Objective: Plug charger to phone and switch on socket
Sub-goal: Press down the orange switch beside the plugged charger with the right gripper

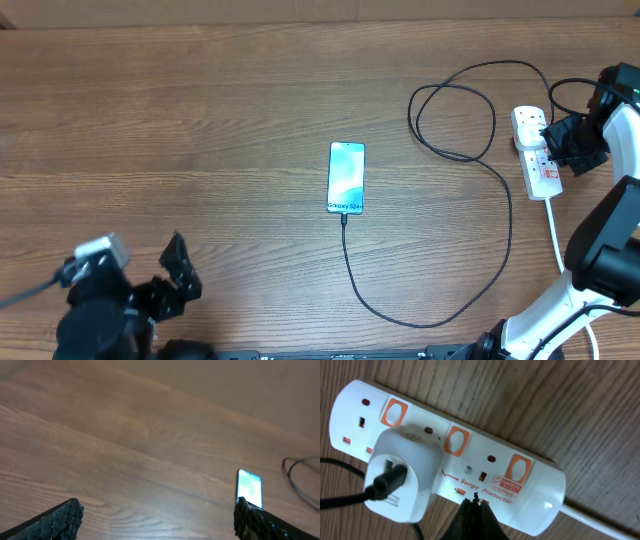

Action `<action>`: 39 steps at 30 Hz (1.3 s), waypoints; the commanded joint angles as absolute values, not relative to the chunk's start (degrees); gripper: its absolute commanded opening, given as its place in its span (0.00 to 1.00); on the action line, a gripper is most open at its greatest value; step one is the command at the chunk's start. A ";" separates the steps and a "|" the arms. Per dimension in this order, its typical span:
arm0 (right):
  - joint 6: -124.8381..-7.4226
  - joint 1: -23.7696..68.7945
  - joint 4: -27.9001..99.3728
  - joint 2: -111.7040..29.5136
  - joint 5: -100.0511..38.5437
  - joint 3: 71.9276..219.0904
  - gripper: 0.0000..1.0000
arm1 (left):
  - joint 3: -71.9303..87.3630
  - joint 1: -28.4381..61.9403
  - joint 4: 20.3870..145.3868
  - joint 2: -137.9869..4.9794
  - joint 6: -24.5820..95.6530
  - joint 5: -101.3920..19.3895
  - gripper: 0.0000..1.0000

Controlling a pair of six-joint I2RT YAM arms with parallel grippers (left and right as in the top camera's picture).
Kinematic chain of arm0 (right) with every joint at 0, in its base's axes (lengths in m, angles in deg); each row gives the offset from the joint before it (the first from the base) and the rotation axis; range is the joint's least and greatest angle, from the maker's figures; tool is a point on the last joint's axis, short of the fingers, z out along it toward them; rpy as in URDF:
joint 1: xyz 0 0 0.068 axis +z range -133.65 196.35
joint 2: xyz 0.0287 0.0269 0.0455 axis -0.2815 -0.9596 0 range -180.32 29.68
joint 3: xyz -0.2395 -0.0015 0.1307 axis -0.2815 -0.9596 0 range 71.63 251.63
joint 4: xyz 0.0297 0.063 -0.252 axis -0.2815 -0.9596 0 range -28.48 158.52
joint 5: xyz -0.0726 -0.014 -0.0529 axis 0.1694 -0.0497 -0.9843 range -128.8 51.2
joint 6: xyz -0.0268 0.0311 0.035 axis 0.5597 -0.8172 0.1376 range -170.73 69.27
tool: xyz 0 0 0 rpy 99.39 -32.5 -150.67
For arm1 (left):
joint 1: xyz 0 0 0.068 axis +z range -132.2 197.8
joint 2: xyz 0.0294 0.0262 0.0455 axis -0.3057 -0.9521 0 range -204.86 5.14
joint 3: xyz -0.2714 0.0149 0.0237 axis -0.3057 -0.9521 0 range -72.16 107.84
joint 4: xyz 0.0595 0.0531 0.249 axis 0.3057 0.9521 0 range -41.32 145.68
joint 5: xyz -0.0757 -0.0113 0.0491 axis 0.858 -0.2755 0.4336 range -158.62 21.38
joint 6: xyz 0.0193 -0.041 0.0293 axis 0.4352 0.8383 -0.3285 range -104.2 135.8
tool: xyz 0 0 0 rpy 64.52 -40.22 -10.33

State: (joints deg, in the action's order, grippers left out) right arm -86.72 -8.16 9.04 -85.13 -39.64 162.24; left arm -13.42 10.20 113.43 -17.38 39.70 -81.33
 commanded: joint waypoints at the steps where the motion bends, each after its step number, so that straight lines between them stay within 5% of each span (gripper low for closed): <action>1: -86.24 -8.54 10.90 -87.05 -40.12 164.01 0.04 | -13.57 10.71 113.39 -13.95 40.46 -82.09 1.00; 30: -84.73 -6.96 17.23 -93.93 -37.19 164.05 0.04 | -13.57 10.73 124.84 -11.54 40.68 -82.14 1.00; 39: -83.99 -8.56 9.21 -93.93 -37.17 172.97 0.04 | -13.57 10.71 124.86 -11.54 40.68 -82.14 1.00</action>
State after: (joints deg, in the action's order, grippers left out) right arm -85.17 -8.16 9.74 -93.67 -38.24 168.75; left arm -13.44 10.36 124.82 -12.20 39.87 -81.33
